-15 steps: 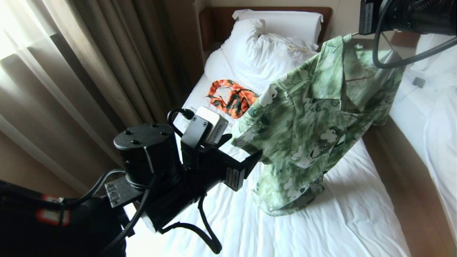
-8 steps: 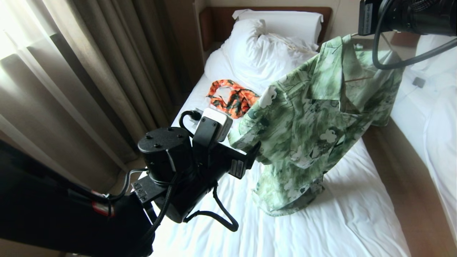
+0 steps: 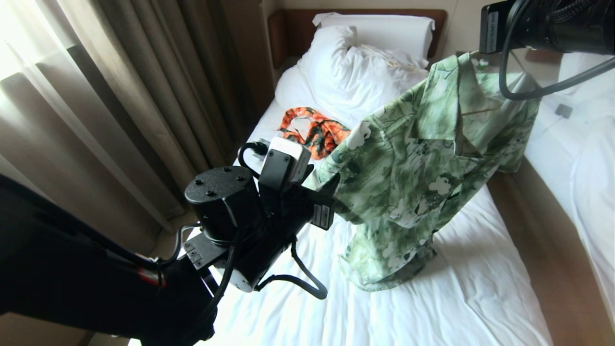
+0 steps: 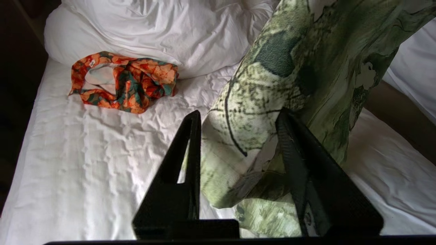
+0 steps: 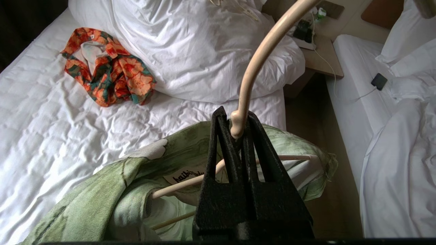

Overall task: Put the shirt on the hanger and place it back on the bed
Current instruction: Take the clothes hanger out of the clothes

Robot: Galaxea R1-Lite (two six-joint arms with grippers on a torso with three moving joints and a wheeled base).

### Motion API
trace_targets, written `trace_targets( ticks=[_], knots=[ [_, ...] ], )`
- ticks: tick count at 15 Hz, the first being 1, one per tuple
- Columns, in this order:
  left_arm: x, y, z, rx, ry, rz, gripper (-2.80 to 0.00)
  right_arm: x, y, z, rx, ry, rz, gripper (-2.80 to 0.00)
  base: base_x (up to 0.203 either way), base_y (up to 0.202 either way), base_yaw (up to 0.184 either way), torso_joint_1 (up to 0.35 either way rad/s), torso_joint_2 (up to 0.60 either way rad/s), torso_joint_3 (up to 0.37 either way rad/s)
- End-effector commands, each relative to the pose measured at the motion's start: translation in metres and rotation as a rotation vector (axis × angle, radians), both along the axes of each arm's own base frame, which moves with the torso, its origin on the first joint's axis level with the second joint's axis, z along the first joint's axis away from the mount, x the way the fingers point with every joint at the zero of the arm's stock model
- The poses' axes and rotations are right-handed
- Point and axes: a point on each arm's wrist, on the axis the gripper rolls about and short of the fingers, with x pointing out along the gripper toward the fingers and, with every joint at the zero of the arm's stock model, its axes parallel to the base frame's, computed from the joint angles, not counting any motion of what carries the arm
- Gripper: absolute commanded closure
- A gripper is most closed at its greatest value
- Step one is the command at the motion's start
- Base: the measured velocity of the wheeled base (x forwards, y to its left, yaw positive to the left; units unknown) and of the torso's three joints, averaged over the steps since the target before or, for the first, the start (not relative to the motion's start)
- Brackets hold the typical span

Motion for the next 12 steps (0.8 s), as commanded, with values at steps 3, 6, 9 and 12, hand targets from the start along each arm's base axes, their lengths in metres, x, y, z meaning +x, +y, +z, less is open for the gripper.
trace_targets(
  ticks=[3,6,9,12],
  knots=[
    [0.006,0.005,0.005,-0.015,-0.013,0.034,0.0,0.0,-0.003,0.002,-0.003,-0.008,-0.011,0.0,0.0,0.0,0.0,0.0,0.0,0.0],
    [0.026,0.026,0.009,-0.021,-0.024,0.114,0.0,0.002,-0.012,0.005,-0.014,-0.019,-0.042,0.0,0.0,0.0,0.0,0.0,0.0,0.0],
    [0.046,0.048,0.007,0.007,0.002,0.174,0.0,0.003,-0.023,0.011,-0.022,-0.039,-0.077,0.0,0.0,0.0,0.0,0.0,0.0,0.0],
    [0.055,0.064,0.012,0.003,-0.01,0.193,0.0,0.003,-0.027,0.013,-0.043,-0.044,-0.091,0.0,0.0,0.0,0.0,0.0,0.0,0.0]
  ],
)
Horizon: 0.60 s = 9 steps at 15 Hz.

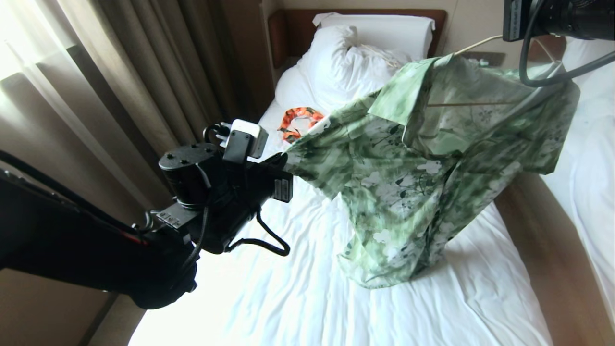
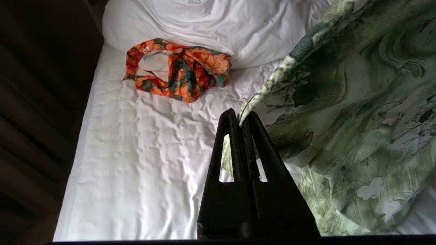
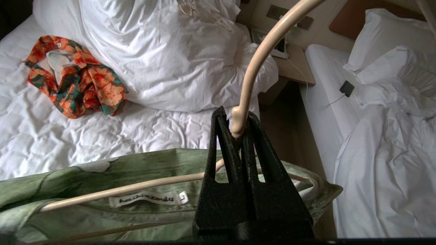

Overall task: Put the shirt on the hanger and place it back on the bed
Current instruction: Take the clothes hanger out of the clothes

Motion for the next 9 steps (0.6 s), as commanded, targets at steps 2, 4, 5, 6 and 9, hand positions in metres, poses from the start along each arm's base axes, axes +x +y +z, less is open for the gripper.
trace_targets(
  ticks=[2,4,5,6,9],
  knots=[
    [0.005,0.014,0.007,-0.009,-0.02,0.023,0.0,0.003,-0.005,0.003,-0.018,-0.03,-0.025,0.0,0.0,0.0,0.0,0.0,0.0,0.0],
    [0.0,0.015,0.013,-0.021,-0.035,0.004,0.0,0.004,-0.005,0.003,-0.02,-0.036,-0.027,0.0,0.0,0.0,0.0,0.0,0.0,0.0],
    [-0.003,0.016,0.015,-0.025,-0.039,-0.009,0.0,0.005,-0.005,0.003,-0.021,-0.037,-0.027,0.0,0.0,0.0,0.0,0.0,0.0,0.0],
    [-0.008,0.018,0.014,-0.018,-0.035,-0.047,0.0,0.006,-0.004,0.003,-0.022,-0.037,-0.027,0.0,0.0,0.0,0.0,0.0,0.0,0.0],
    [-0.017,0.02,0.015,-0.011,-0.035,-0.104,0.0,0.007,-0.004,0.002,-0.022,-0.034,-0.03,0.0,0.0,0.0,0.0,0.0,0.0,0.0]
  ],
)
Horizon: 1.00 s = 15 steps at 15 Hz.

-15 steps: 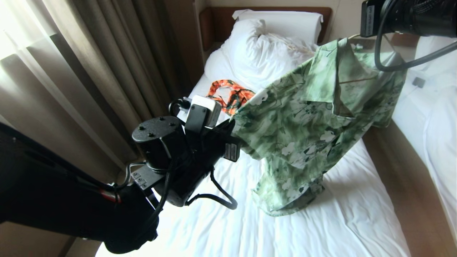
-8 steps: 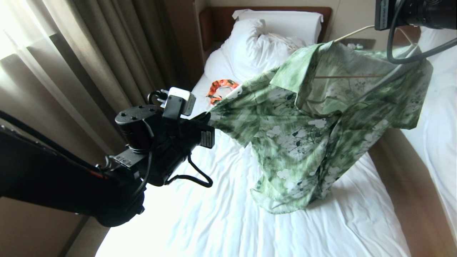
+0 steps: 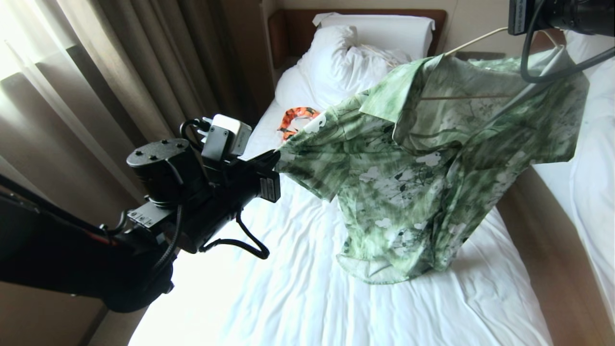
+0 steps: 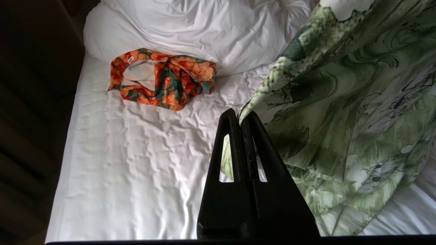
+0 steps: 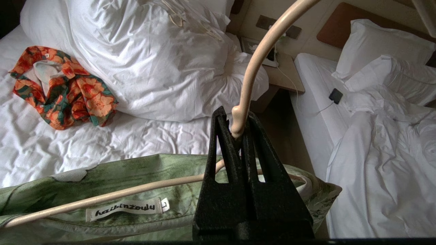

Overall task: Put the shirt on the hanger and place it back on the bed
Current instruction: Take the clothes hanger out of the clothes

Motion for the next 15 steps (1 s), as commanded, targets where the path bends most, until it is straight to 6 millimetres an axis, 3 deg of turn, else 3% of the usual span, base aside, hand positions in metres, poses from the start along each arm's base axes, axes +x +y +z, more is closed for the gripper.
trace_targets(
  ticks=[1,3,4,10,15],
  knots=[
    [-0.007,0.001,0.007,-0.011,-0.022,-0.01,0.0,0.003,0.001,-0.002,-0.003,0.009,-0.003,0.0,0.0,0.0,0.0,0.0,0.0,0.0],
    [-0.008,0.001,0.009,-0.018,-0.03,-0.012,0.0,0.004,0.002,-0.003,-0.002,0.011,-0.001,0.0,0.0,0.0,0.0,0.0,0.0,0.0],
    [-0.009,0.002,0.011,-0.025,-0.036,-0.012,-2.8,0.005,0.003,-0.005,0.0,0.017,0.003,0.0,0.0,0.0,0.0,0.0,0.0,0.0],
    [-0.01,0.022,0.029,-0.057,-0.085,0.022,-2.8,0.015,0.015,-0.016,0.09,0.028,0.044,0.0,0.0,0.0,0.0,0.0,0.0,0.0],
    [0.012,0.047,0.033,-0.072,-0.099,0.122,-2.8,0.031,0.036,-0.027,0.19,-0.012,0.096,0.0,0.0,0.0,0.0,0.0,0.0,0.0]
  ],
)
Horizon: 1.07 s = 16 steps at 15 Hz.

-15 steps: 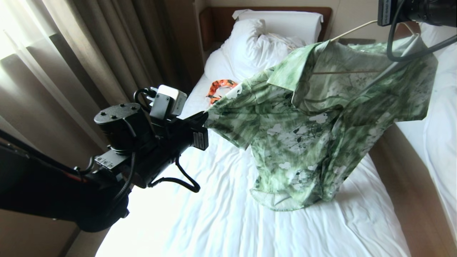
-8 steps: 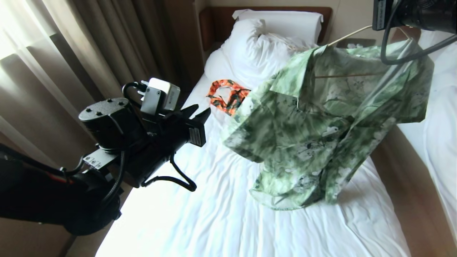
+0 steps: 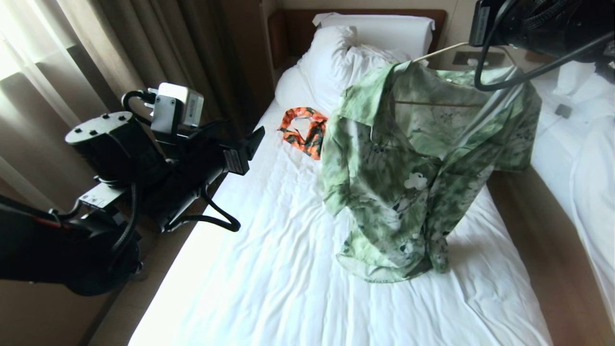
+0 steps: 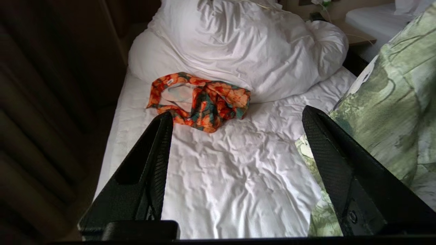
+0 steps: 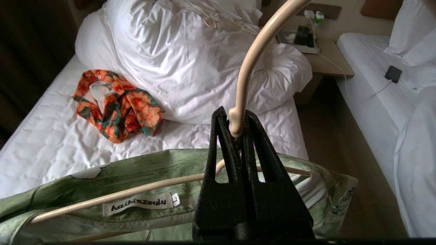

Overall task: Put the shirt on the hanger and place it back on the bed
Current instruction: Take the clothes hanger out of the clothes

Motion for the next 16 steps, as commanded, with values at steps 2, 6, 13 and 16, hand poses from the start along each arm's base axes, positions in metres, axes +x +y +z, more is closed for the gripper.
trace_targets(
  ticks=[2,6,13,16],
  knots=[
    [0.012,0.017,0.001,-0.01,-0.011,0.03,0.0,0.015,0.015,-0.012,-0.001,-0.003,0.018,0.0,0.0,0.0,0.0,0.0,0.0,0.0],
    [0.011,0.018,0.007,-0.029,-0.024,0.028,0.0,0.016,0.024,-0.015,-0.029,0.006,0.037,0.0,0.0,0.0,0.0,0.0,0.0,0.0],
    [-0.037,-0.057,0.01,-0.132,0.15,-0.211,0.0,0.012,0.031,-0.013,-0.044,-0.015,0.053,0.0,0.0,0.0,0.0,0.0,0.0,0.0],
    [-0.056,-0.1,-0.006,-0.177,0.294,-0.305,0.0,0.004,0.041,-0.01,-0.04,-0.021,0.084,0.0,0.0,0.0,0.0,0.0,0.0,0.0]
  ],
)
